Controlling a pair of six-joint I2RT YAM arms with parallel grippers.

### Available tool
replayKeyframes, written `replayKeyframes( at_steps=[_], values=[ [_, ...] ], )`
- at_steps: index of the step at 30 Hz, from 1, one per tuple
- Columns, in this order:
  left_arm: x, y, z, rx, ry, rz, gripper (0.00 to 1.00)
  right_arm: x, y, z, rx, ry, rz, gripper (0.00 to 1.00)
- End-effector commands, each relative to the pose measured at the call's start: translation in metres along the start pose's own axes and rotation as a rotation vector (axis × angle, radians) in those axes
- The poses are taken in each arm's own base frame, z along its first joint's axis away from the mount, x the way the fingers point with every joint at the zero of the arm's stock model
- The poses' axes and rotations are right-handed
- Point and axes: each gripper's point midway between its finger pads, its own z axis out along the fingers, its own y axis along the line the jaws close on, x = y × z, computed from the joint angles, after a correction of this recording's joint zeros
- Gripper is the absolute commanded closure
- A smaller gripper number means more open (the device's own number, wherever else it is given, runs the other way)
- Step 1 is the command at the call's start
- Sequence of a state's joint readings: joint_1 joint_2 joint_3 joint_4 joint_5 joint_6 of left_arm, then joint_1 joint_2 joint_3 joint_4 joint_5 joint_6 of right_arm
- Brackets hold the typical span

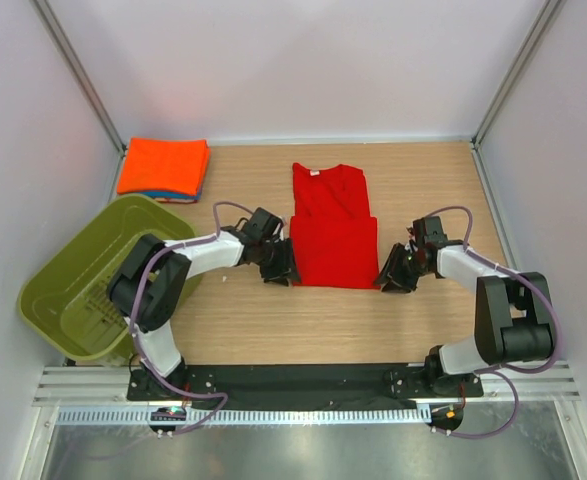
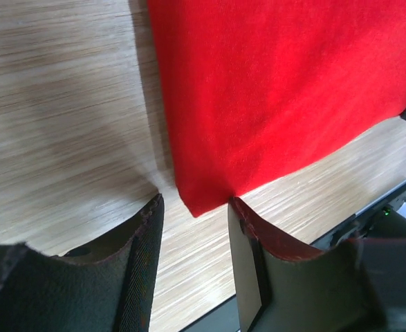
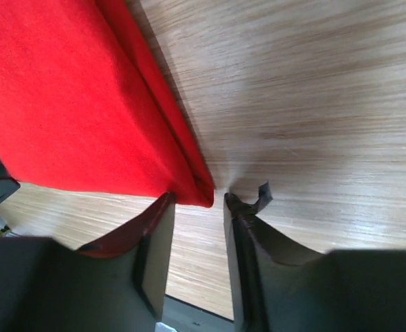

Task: Fold and stack the t-shirts
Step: Fold the tshirt

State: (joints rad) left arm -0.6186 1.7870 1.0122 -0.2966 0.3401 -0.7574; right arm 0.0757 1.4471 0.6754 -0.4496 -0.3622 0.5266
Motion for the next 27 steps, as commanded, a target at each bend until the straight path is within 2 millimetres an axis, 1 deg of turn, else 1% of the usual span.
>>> replayKeyframes(
  at_steps=[1,2,4,5,7,8,9,10,11,12,13,15,16,20,22,23,25,27],
  values=[
    [0.004,0.011,0.011,-0.022,0.000,-0.042,0.56,-0.002,-0.004,0.007,0.009,-0.024,0.009,0.61],
    [0.005,0.013,0.012,-0.025,0.001,-0.055,0.55,-0.003,-0.006,0.007,0.020,-0.033,0.008,0.66],
    [0.007,0.014,0.015,-0.022,0.007,-0.066,0.55,-0.001,-0.009,0.008,0.025,-0.034,0.005,0.72],
    [0.009,0.016,0.017,-0.020,0.010,-0.069,0.55,-0.002,-0.009,0.009,0.024,-0.040,0.007,0.79],
    [0.010,0.016,0.018,-0.012,0.014,-0.082,0.56,-0.001,-0.011,0.009,0.025,-0.044,0.003,0.87],
    [0.011,0.015,0.019,-0.010,0.017,-0.083,0.56,-0.001,-0.012,0.009,0.028,-0.046,0.002,0.97],
    [0.012,0.015,0.019,-0.009,0.018,-0.086,0.57,0.000,-0.014,0.009,0.037,-0.051,0.001,0.99],
    [0.012,0.016,0.019,-0.008,0.018,-0.090,0.59,0.002,-0.015,0.008,0.042,-0.052,0.002,0.99],
    [0.010,0.015,0.019,-0.007,0.013,-0.088,0.67,0.001,-0.017,0.006,0.050,-0.063,0.003,0.99],
    [0.011,0.015,0.018,-0.008,0.010,-0.087,0.72,0.003,-0.020,0.005,0.060,-0.066,0.008,0.99],
    [0.011,0.016,0.017,-0.011,0.009,-0.087,0.82,0.004,-0.021,0.005,0.067,-0.067,0.010,0.99],
    [0.011,0.017,0.016,-0.020,0.005,-0.088,0.95,0.005,-0.022,0.001,0.069,-0.079,0.014,0.99],
    [0.013,0.018,0.015,-0.025,0.008,-0.090,1.00,0.005,-0.022,-0.001,0.075,-0.087,0.014,0.99],
    [0.016,0.018,0.009,-0.022,0.005,-0.098,1.00,0.006,-0.023,-0.011,0.082,-0.113,0.026,0.99],
    [0.016,0.015,0.004,-0.013,-0.004,-0.096,1.00,0.006,-0.019,-0.016,0.068,-0.128,0.020,0.99],
    [0.019,0.017,0.002,-0.017,0.000,-0.104,1.00,0.009,-0.020,-0.019,0.069,-0.126,0.022,0.99],
    [0.019,0.011,-0.006,0.004,-0.013,-0.101,1.00,0.011,-0.018,-0.026,0.058,-0.139,0.015,0.99],
    [0.023,0.007,-0.012,0.017,-0.016,-0.105,1.00,0.015,-0.015,-0.030,0.045,-0.144,0.018,0.99]
  ],
)
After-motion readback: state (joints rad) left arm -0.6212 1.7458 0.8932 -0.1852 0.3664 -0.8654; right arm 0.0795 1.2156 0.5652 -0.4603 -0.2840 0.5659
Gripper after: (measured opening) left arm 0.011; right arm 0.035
